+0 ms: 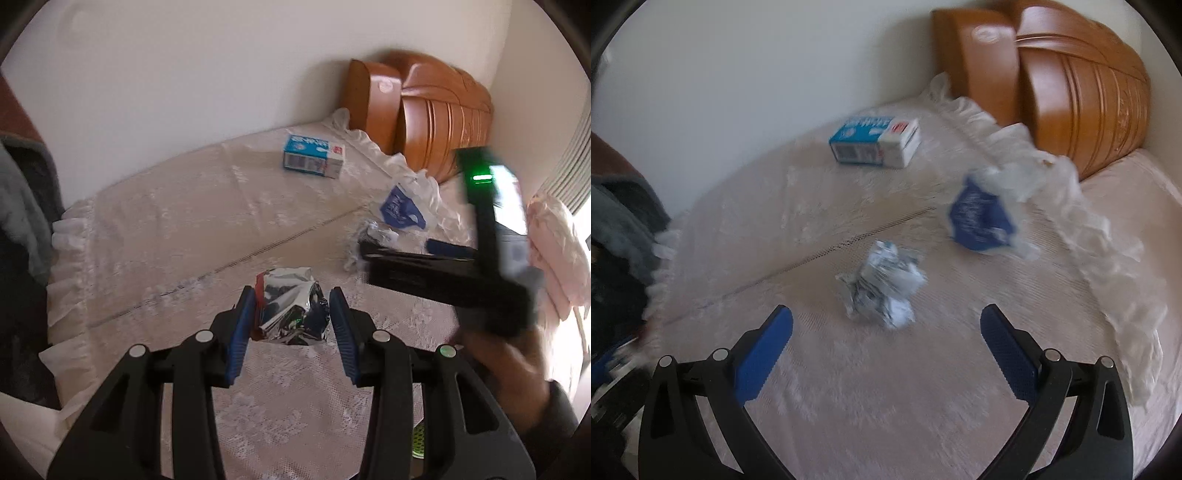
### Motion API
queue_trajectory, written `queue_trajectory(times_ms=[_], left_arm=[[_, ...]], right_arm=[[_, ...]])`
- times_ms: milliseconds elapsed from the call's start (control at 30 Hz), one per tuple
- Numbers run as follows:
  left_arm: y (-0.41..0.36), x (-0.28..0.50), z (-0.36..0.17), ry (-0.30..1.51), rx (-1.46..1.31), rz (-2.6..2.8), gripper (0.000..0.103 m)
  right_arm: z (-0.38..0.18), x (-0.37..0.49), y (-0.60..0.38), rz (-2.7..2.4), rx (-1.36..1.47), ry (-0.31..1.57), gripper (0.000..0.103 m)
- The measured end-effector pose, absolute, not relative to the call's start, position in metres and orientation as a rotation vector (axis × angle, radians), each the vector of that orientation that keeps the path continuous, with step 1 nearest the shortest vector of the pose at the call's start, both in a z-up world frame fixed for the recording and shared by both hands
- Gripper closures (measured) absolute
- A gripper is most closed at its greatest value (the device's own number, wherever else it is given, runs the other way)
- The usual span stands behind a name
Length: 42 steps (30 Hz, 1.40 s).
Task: Collect trash
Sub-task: 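Grasp the crumpled silver foil with the left tool while the right tool grasps the white paper ball, then carry both items to the basket and open the left tool to drop the foil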
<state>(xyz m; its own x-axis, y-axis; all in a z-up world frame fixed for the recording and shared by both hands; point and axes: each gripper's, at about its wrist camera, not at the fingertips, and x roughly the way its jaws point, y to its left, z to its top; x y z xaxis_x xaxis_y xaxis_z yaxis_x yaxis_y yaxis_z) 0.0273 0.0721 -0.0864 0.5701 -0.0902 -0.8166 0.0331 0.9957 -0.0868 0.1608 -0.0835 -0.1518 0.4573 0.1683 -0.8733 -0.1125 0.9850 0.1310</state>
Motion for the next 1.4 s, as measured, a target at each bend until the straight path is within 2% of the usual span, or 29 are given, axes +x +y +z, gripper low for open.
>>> queue_trajectory(times_ms=[133,233,300,333,367,633,833,1067,1400], left_arm=[[0.084,0.027,-0.088,0.964,-0.075,-0.052,0.062],[0.092,0.029,-0.092,0.970,-0.094,-0.037,0.062],[0.098,0.031,-0.093,0.972,-0.109,-0.027,0.062],[0.101,0.032,-0.094,0.973,-0.113,-0.021,0.062],[0.102,0.032,-0.095,0.975,-0.113,-0.019,0.062],[0.102,0.031,-0.095,0.976,-0.100,-0.029,0.062],[0.085,0.026,-0.089,0.961,-0.054,-0.073,0.062],[0.038,0.021,-0.076,0.937,0.002,-0.207,0.062],[-0.084,0.006,-0.078,0.947,0.103,-0.498,0.062]], right_arm=[[-0.173,0.178,-0.061,0.138,-0.074,1.114,0.003],[-0.180,0.182,-0.058,0.142,-0.090,1.131,0.028],[-0.183,0.182,-0.057,0.147,-0.089,1.137,0.036],[-0.184,0.182,-0.057,0.155,-0.091,1.141,0.047],[-0.184,0.181,-0.057,0.157,-0.090,1.141,0.049],[-0.167,0.169,-0.057,0.198,-0.032,1.099,0.052],[-0.124,0.140,-0.066,0.272,0.066,1.005,0.052],[-0.078,0.050,-0.154,0.196,0.158,0.881,0.052],[-0.083,-0.086,-0.292,-0.175,0.279,0.903,0.052]])
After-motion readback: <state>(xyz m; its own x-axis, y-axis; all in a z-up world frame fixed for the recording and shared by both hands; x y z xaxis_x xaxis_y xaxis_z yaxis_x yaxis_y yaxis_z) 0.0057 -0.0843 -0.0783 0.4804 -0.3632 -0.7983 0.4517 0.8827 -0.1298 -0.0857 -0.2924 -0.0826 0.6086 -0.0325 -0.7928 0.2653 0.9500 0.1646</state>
